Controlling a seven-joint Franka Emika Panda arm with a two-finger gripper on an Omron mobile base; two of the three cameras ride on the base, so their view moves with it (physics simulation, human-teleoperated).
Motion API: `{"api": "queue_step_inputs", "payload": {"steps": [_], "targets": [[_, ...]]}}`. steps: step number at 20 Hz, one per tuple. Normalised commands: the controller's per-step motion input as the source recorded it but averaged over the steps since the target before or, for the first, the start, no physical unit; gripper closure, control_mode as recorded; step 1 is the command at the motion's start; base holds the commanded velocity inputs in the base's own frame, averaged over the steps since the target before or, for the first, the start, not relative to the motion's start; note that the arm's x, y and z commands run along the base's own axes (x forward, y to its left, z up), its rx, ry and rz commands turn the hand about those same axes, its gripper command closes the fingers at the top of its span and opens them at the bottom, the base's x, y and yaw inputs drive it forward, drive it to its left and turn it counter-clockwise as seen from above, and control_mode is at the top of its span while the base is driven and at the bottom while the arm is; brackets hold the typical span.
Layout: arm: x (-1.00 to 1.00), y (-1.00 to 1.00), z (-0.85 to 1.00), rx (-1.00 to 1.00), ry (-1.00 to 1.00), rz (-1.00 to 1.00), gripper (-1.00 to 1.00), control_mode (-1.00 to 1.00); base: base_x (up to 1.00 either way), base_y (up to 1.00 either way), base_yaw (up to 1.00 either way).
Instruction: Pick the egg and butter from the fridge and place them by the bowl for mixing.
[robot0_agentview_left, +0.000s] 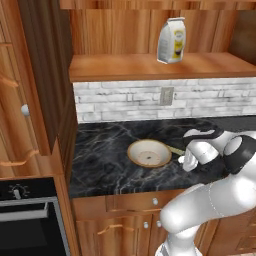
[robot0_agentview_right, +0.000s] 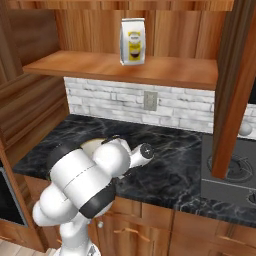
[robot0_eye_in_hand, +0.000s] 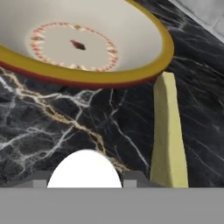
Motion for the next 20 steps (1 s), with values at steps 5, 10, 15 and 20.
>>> {"api": "queue_step_inputs", "payload": {"steps": [5,10,15,20], "targets": [[0.13,0.31,-0.22,0.04,0.0,0.06,1.0,-1.0,0.0,0.0,0.0],[0.1,0.44,-0.26,0.04,0.0,0.0,1.0,-1.0,0.0,0.0,0.0],[0.03,0.49,-0.34,0.06,0.0,0.0,-1.0,-1.0,0.0,0.0,0.0],[0.0,0.42,-0.22,0.03,0.0,0.0,-1.0,-1.0,0.0,0.0,0.0]]}}
